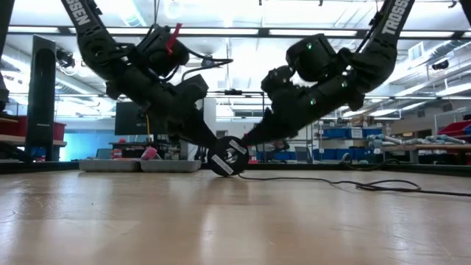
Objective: Coil cords
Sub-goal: Coil the black wire onto the spool
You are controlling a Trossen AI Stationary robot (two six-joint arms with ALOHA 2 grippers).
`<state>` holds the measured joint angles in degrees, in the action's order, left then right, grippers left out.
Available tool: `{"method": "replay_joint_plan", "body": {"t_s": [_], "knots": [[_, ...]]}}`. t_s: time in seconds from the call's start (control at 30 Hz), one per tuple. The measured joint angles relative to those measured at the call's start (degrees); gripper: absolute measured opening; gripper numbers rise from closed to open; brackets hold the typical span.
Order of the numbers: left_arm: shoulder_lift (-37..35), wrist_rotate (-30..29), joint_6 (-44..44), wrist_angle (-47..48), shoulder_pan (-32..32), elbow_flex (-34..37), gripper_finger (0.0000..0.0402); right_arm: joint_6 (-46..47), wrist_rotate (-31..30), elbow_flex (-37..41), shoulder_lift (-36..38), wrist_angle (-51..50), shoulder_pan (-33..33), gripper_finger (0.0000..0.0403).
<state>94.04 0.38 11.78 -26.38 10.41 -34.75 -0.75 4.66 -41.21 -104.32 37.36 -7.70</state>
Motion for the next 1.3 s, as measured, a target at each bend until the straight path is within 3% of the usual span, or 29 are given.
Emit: {"method": "replay_joint_plan", "body": {"t_s": [0.2, 0.4, 0.6, 0.73, 0.87, 1.1, 1.3], "knots": [[0.02, -0.8, 4.94, -9.42, 0.0, 5.46, 0.0, 3.08, 0.69, -0.01, 7.01, -10.12, 0.05, 0.0068], [0.06, -2.51, 8.35, -15.97, 0.02, 9.29, 0.0, 13.43, 0.56, 0.0, 15.93, -31.05, 0.79, 0.0067], [0.09, -4.93, 9.28, -17.32, 0.02, 9.94, 0.0, 20.91, -10.22, 0.02, 21.46, -44.51, 7.52, 0.0049], [0.11, -7.15, 9.53, -20.31, 0.04, 9.98, 0.0, 23.03, -20.71, 0.02, 19.92, -42.15, 12.98, 0.0039], [0.12, -8.24, 9.6, -22.83, 0.09, 9.98, 0.0, 21.21, -28.67, 0.05, 12.84, -35.51, 15.92, 0.0037], [0.11, -8.48, 9.67, -24.2, 0.09, 9.95, 0.0, 17.26, -29.3, 0.04, 4.09, -21.81, 15.49, 0.0055], [0.11, -8.5, 9.65, -24.56, 0.09, 9.95, 0.0, 15.21, -29.31, 0.07, 4.03, -22.29, 14.35, 0.0084]]}}
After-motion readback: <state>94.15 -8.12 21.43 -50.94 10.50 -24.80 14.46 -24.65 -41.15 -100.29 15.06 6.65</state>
